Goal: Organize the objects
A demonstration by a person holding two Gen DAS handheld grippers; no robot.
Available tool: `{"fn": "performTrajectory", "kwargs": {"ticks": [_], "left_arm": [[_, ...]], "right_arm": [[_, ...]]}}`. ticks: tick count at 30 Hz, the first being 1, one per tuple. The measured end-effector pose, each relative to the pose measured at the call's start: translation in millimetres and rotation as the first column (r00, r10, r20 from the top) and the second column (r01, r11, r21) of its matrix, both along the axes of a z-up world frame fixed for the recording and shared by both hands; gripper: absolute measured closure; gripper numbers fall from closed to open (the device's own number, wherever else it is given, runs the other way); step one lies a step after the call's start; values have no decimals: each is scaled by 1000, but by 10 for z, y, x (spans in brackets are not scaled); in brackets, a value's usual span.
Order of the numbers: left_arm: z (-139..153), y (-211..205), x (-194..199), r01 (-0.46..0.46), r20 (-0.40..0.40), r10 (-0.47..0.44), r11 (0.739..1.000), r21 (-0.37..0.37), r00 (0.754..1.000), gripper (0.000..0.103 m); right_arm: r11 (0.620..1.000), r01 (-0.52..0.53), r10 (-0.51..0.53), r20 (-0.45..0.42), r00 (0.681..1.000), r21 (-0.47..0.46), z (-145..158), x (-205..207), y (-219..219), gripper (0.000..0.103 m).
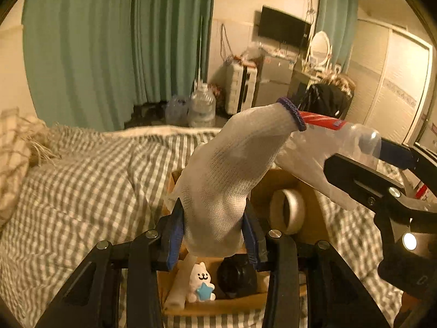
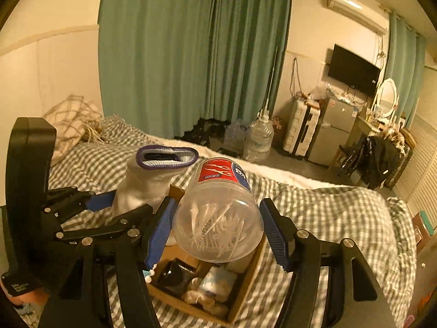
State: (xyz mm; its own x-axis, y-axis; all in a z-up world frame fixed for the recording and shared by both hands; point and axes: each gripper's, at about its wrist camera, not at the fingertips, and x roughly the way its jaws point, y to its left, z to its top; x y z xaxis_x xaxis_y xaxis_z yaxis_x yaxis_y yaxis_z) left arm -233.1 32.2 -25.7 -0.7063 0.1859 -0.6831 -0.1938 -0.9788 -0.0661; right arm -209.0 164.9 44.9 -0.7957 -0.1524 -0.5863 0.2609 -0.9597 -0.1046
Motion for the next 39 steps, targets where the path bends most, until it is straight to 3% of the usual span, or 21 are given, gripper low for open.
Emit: {"fn": "performTrajectory", "kwargs": {"ticks": [8, 15, 20, 22, 24, 27, 29, 34, 39], "left_arm": [[-574, 22, -302, -5, 91, 7, 1000, -19, 996, 64], [-777, 77, -274, 8, 107, -6, 1000, -18, 994, 63], [-758, 17, -184, 0, 108, 1, 1000, -12, 994, 44], [-696, 5, -121, 4, 101, -2, 1000, -15, 995, 33], [-565, -7, -44, -1, 78, 2, 1000, -24, 997, 21], [-325, -12, 49, -8, 40, 9, 1000, -25, 999, 13], [-113, -23, 144, -18, 12, 19, 1000, -23, 1000, 11], [446, -46, 416, -51, -81, 51, 999, 4, 995, 0], [1024, -131, 818, -73, -179, 77, 997, 30, 981, 0]], "right_arm": [[1000, -6, 4, 109, 994, 20, -642, -574, -17, 40], [1000, -20, 19, 135, 991, 11, -868, -624, -2, 40], [1000, -16, 16, 178, 984, -2, -947, -570, 29, 38], [1000, 9, -13, 156, 988, 26, -916, -531, 41, 29], [1000, 12, -13, 140, 990, 8, -813, -461, 68, 26], [1000, 28, -26, 102, 994, -14, -571, -312, 121, 20], [999, 50, -49, 62, 997, -19, -362, -185, 162, 10], [992, 99, -100, -6, 995, -72, 161, 175, 326, 0], [987, 134, -143, -105, 984, -85, 702, 685, 451, 0]]}}
